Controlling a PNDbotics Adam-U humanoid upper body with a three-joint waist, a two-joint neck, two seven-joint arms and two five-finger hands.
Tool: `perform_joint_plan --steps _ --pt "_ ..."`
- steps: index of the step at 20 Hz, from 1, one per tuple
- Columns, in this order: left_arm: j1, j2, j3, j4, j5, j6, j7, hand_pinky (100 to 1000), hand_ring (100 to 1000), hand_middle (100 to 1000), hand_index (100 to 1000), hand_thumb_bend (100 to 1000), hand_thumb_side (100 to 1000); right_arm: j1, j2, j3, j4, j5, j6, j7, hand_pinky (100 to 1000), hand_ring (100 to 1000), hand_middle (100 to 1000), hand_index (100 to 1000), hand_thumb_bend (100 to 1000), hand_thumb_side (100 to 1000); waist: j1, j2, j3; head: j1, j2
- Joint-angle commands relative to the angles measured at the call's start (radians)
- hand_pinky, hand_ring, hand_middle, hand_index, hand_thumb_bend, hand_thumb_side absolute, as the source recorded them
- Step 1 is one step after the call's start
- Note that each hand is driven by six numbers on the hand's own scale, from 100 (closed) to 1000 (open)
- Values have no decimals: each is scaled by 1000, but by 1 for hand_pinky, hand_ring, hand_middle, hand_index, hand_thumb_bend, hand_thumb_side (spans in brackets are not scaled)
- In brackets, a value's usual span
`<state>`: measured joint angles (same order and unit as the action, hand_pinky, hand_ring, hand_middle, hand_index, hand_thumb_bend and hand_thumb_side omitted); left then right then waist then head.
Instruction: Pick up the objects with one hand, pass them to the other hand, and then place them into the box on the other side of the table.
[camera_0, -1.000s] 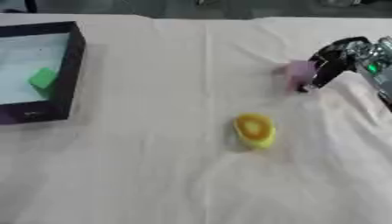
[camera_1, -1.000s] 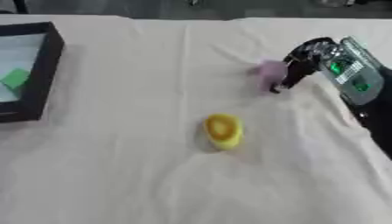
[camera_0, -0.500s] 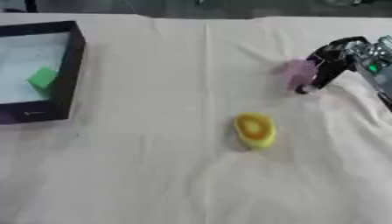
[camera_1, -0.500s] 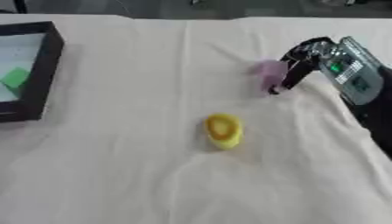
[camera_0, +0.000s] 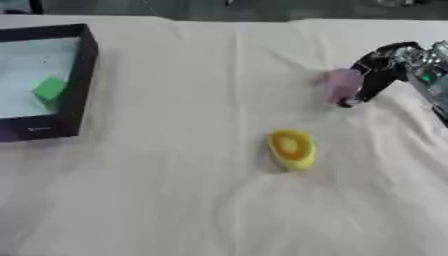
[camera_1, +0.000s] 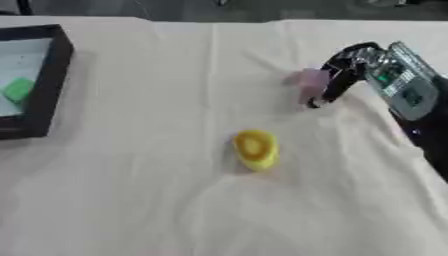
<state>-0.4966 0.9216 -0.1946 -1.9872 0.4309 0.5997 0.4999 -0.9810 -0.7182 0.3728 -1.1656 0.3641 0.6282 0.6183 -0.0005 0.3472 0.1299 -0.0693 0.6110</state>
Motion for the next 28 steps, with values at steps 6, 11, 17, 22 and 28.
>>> perform_joint_plan --steps 6,11,17,22,28 --pt "-5 17 17 -13 -1 113 110 1000 774 651 701 100 613 -27 -14 2 -19 -33 133 46 953 943 761 783 406 100 -8 3 4 1 -17" --pt "-4 16 18 -13 0 113 110 1000 773 651 700 100 616 -27 -11 9 -17 -48 134 36 952 942 761 790 408 100 -10 4 6 1 -18" --pt "-3 15 18 -13 0 114 110 1000 773 650 700 100 617 -28 -12 13 -22 -51 129 54 953 943 760 795 402 100 -11 4 7 0 -19" --pt "-1 15 18 -13 0 115 110 1000 773 650 700 100 618 -29 -12 13 -25 -48 129 56 952 938 753 777 402 100 -12 5 9 0 -20" --pt "0 15 18 -13 0 115 109 1000 772 648 700 100 621 -30 -9 12 -26 -51 131 41 943 915 716 693 388 100 -14 5 10 -2 -20"
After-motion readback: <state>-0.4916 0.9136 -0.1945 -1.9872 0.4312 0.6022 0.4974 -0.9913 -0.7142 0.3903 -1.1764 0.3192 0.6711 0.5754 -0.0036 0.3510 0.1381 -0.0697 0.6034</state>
